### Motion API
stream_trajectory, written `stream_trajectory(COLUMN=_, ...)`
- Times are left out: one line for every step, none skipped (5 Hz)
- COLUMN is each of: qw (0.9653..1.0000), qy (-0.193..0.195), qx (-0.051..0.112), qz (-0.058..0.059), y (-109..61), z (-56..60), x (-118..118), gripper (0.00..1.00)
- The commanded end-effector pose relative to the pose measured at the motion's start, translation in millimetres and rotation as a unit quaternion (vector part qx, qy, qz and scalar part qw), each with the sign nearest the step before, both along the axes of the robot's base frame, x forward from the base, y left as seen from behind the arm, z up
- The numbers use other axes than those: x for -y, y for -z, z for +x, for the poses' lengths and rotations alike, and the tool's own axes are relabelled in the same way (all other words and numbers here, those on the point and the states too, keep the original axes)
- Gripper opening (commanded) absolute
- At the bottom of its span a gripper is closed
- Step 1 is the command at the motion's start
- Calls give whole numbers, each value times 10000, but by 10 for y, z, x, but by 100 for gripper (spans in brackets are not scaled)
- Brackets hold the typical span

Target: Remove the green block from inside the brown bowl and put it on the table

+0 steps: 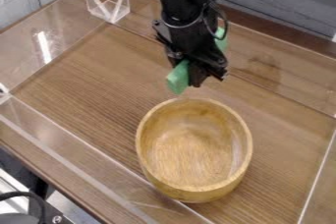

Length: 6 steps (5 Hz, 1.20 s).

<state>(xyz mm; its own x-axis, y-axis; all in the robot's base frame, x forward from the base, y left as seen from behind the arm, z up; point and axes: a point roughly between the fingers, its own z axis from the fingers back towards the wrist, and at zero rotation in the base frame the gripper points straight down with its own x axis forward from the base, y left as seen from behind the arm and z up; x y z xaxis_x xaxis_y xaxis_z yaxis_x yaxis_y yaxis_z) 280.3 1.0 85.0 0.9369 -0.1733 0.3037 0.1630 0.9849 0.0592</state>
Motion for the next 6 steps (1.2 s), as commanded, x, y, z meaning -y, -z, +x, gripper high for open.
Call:
stream_trajectory(qw=9996, qy=-32, qx=287, qz=38, y=-137, z=95, x=-15, gripper=0)
stream_trajectory(qw=9995, qy=-47, qx=303, qz=52, y=-138, z=83, x=-2, gripper=0)
stream_trajectory(qw=9994, qy=-69, qx=328, qz=57, y=-123, z=71, x=11, gripper=0)
stream_trajectory(qw=9994, qy=-61, qx=330, qz=77, y=-139, z=67, x=-31, gripper=0)
stream_trajectory(qw=9994, qy=-53, qx=334, qz=95, y=-154, z=62, x=-71, gripper=0)
stream_trajectory(qw=9993, qy=-49, qx=345, qz=105, y=-166, z=65, x=-106, gripper=0)
